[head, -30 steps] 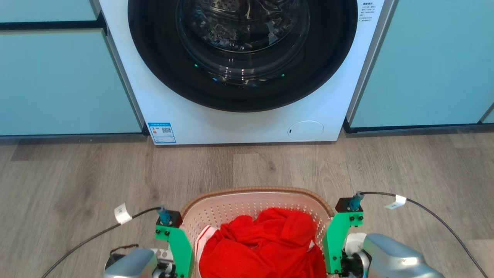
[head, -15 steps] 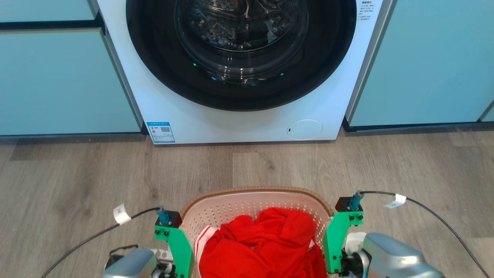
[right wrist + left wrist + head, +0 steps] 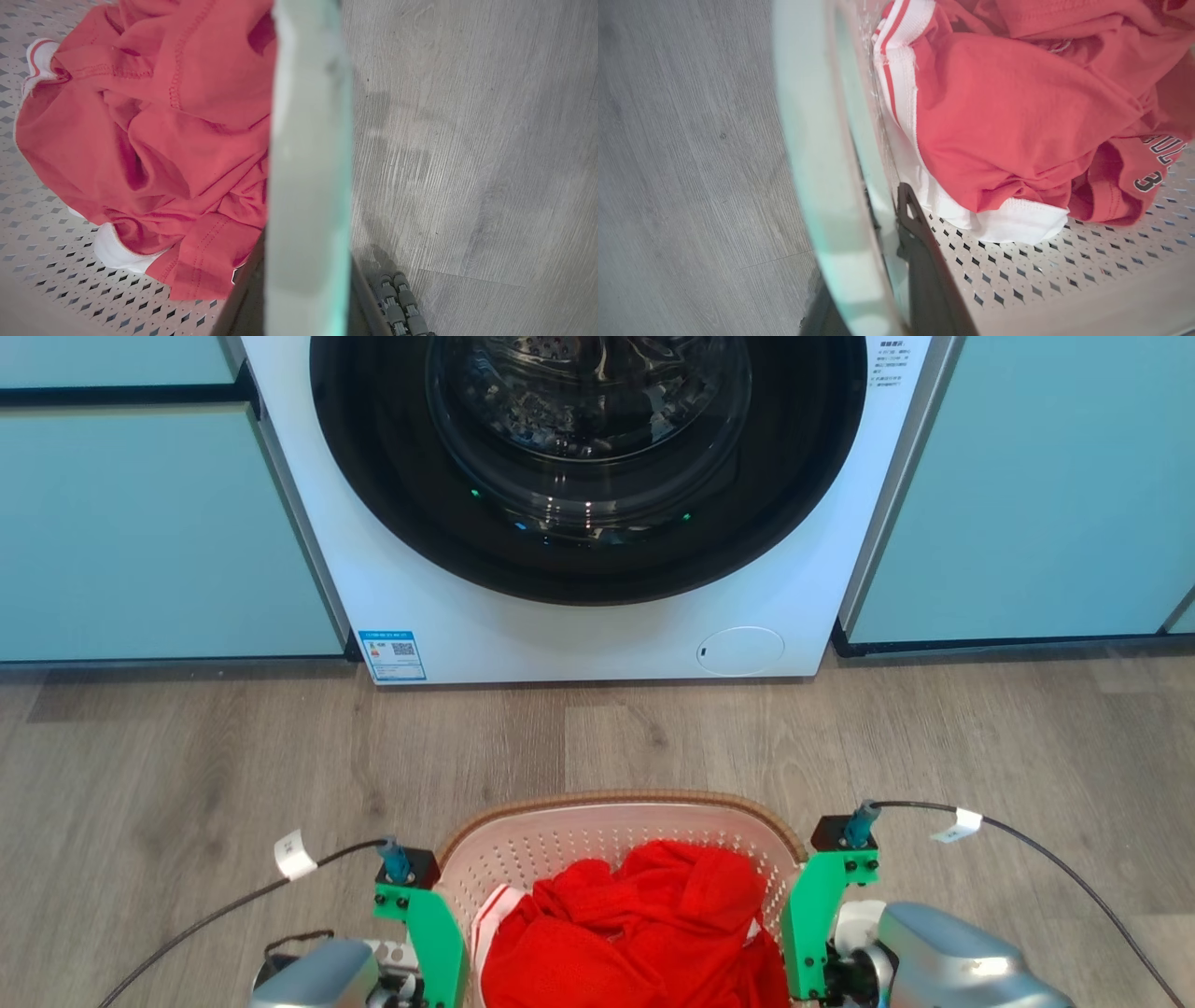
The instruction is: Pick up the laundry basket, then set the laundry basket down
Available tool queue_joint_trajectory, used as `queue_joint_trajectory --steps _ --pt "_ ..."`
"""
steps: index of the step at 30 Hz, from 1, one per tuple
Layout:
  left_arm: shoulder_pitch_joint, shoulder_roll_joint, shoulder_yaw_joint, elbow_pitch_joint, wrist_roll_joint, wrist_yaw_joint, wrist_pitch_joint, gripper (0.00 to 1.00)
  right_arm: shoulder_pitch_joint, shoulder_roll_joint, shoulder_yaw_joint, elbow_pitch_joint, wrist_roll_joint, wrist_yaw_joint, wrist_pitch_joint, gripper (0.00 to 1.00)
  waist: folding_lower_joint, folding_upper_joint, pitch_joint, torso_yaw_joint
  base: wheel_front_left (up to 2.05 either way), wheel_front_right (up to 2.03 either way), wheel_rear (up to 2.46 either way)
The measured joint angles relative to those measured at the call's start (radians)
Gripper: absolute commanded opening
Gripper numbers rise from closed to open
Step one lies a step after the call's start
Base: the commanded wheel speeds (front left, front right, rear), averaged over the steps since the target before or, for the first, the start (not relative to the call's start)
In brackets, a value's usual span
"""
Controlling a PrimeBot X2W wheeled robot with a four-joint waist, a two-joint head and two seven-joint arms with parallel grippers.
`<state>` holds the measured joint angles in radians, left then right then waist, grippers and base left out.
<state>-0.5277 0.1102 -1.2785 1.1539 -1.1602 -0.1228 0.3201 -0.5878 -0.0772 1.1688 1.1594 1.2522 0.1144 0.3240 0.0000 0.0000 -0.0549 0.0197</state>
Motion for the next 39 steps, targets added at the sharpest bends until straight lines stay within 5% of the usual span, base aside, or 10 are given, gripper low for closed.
queue_joint_trajectory --steps 39 --pt "0.000 -0.002 -0.005 0.004 -0.014 0.000 -0.005 0.00 -0.016 -0.001 0.054 0.005 0.043 0.000 -0.009 0.00 0.0000 0.0000 0.004 0.003 0.00 0.00 0.00"
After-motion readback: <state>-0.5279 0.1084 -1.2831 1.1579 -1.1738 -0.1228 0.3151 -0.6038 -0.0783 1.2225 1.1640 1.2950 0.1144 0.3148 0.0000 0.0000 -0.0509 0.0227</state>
